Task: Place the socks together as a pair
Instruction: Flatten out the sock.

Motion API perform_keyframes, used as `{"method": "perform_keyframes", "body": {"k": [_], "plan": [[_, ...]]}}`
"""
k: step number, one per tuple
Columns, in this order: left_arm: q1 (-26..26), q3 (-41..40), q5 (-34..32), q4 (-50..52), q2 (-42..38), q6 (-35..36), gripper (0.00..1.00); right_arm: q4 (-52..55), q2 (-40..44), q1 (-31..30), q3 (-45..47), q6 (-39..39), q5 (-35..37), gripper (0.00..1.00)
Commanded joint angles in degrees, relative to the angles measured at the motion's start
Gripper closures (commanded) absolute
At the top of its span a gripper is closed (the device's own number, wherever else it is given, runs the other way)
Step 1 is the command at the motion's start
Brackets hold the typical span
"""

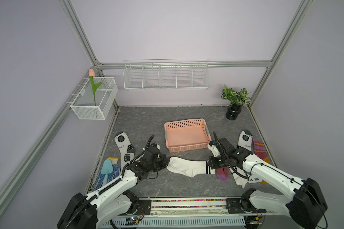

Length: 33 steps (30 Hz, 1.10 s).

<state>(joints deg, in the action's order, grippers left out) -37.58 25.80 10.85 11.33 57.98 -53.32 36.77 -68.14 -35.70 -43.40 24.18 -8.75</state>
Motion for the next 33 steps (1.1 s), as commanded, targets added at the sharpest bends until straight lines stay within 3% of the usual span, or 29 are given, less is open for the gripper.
{"method": "perform_keyframes", "body": {"k": [1,22,33], "plan": [[-0.29,-0.80,-1.93,0.79,0.55,0.72,1.00,-0.04,-1.24,0.49,0.82,-1.85,-0.10,0.90],[-0.30,-0.96,-1.98,-1.40,5.72,1.91,1.00,-3.14,-7.78,1.39,-0.90,-4.43,3.82,0.83],[-0.30,-1.00,-1.66,-2.55,5.69,2.70,1.00,-5.49,-9.56,1.46,-0.99,-4.75,5.72,0.90]]}}
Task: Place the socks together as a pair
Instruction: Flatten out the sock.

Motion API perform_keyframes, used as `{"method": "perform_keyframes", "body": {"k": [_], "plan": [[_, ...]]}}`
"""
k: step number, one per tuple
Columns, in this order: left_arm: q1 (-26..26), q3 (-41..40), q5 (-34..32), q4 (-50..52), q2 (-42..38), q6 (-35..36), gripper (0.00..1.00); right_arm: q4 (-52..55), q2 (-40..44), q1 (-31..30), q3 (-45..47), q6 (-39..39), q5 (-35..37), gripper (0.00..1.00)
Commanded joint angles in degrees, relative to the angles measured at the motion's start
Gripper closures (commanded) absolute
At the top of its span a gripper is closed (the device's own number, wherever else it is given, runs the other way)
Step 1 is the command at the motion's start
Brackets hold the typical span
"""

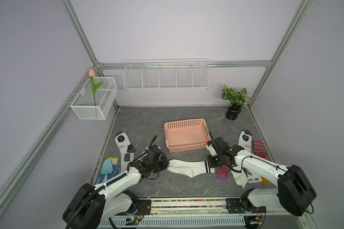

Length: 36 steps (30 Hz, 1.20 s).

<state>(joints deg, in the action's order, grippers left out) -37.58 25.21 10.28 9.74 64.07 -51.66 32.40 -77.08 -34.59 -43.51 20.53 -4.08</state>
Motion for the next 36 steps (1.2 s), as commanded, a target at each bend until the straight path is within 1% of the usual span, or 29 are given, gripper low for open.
{"method": "perform_keyframes", "body": {"k": [1,5,11,18,22,26,29,36], "plan": [[-0.30,-0.38,-1.58,-0.44,-0.84,1.22,1.00,-1.41,-0.66,0.39,-0.83,-1.11,1.19,0.90],[-0.30,-0.39,-2.98,0.56,-1.96,1.29,1.00,-1.46,-1.05,0.40,-1.21,-1.45,1.51,0.90],[-0.30,-0.89,-2.46,-0.95,-1.09,1.03,1.00,-1.66,-1.56,0.82,-2.10,-2.86,2.86,0.87],[-0.30,-0.80,-2.41,-0.41,-0.44,1.34,1.00,-2.11,-4.04,0.97,-2.27,-2.70,0.96,0.88],[-0.30,-0.01,-3.01,1.08,-1.04,1.83,1.00,-1.11,-2.89,1.00,-2.02,-2.11,0.50,0.89],[-0.23,2.48,-4.20,5.09,-2.47,3.04,1.00,0.51,-0.53,0.99,-2.41,-1.49,0.46,0.89],[-0.25,3.56,-3.32,6.22,-4.31,2.92,1.00,1.81,0.94,0.93,-2.96,-1.05,0.70,0.89],[-0.30,3.54,-2.36,8.30,-9.31,1.18,1.00,2.29,1.32,1.05,-2.30,-0.85,1.34,0.89]]}}
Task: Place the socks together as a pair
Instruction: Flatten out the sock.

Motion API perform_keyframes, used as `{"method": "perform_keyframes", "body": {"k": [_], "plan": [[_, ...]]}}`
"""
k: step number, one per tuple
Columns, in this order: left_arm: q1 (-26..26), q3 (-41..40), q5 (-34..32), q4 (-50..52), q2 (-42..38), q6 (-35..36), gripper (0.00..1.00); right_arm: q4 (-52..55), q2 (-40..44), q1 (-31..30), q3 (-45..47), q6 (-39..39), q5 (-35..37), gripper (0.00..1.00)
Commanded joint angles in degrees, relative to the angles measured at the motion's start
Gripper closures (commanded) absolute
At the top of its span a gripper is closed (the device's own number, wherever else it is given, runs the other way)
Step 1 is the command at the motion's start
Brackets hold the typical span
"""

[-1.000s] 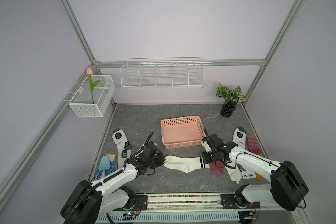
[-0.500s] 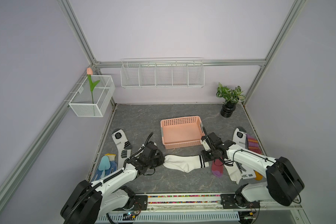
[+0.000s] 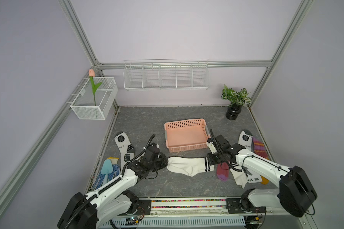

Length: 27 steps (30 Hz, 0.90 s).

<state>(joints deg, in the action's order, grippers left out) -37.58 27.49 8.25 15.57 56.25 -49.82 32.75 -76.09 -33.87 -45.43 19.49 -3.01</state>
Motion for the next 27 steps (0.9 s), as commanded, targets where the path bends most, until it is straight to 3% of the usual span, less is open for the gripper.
{"method": "perform_keyframes", "body": {"k": [1,12,20,27], "plan": [[-0.30,1.00,0.02,2.43,-1.96,-1.13,1.00,2.01,0.10,0.35,-0.34,0.14,0.24,0.89],[-0.26,-1.03,1.17,1.42,-2.07,-2.47,1.00,1.52,-2.92,0.70,-0.34,0.03,0.12,0.89],[-0.30,-1.56,1.77,-1.27,4.23,-2.61,1.00,1.80,-6.43,0.75,-1.17,-0.30,1.59,0.89],[-0.30,-1.66,0.33,-1.27,5.80,-1.56,1.00,-0.14,-6.41,0.82,-1.20,-0.44,1.69,0.79]]}}
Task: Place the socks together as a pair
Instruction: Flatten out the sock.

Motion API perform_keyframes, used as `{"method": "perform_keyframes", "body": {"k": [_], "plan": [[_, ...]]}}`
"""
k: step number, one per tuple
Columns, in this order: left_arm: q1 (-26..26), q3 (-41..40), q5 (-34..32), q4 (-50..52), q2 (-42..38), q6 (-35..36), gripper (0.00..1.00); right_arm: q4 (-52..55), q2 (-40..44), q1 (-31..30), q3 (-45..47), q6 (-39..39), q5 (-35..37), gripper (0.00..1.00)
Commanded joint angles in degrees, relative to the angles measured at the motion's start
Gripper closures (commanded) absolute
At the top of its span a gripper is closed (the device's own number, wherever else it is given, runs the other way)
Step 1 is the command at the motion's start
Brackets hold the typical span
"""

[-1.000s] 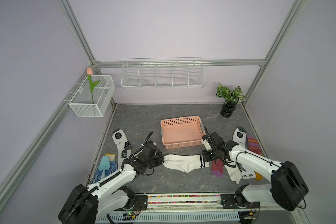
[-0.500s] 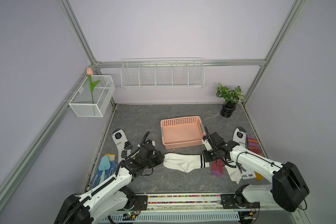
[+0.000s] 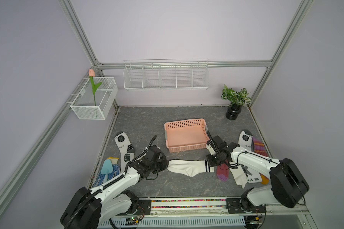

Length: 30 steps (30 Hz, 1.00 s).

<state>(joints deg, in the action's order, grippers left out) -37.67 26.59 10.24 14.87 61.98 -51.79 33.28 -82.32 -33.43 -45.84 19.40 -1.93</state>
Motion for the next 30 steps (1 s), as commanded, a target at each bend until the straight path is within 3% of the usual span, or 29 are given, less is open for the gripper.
{"method": "perform_keyframes", "body": {"k": [1,6,8,11,14,20,30], "plan": [[-0.21,-0.89,-1.87,-0.50,0.16,0.69,1.00,-0.90,-0.36,0.38,-0.76,-0.24,0.70,0.79],[-0.21,-1.59,-1.52,-1.70,1.65,1.21,1.00,-1.93,-0.32,0.38,-0.53,0.37,2.44,0.79],[-0.21,-1.57,-0.95,-1.94,2.12,1.68,0.99,-2.52,0.30,0.41,-0.02,0.76,3.46,0.70],[-0.21,-1.61,-1.25,-1.62,1.91,2.33,0.82,-2.56,0.98,0.42,0.29,1.33,5.18,0.69],[-0.21,-1.09,-1.47,-1.27,1.74,3.23,0.80,-2.64,1.68,0.42,0.95,1.76,4.54,0.62],[-0.21,-0.12,-3.07,0.22,2.34,4.08,0.62,-3.13,2.64,0.46,2.99,3.77,3.34,0.55],[-0.21,-1.14,-1.31,-2.30,4.38,5.82,0.56,-5.35,2.82,0.49,6.44,6.76,2.55,0.53]]}}
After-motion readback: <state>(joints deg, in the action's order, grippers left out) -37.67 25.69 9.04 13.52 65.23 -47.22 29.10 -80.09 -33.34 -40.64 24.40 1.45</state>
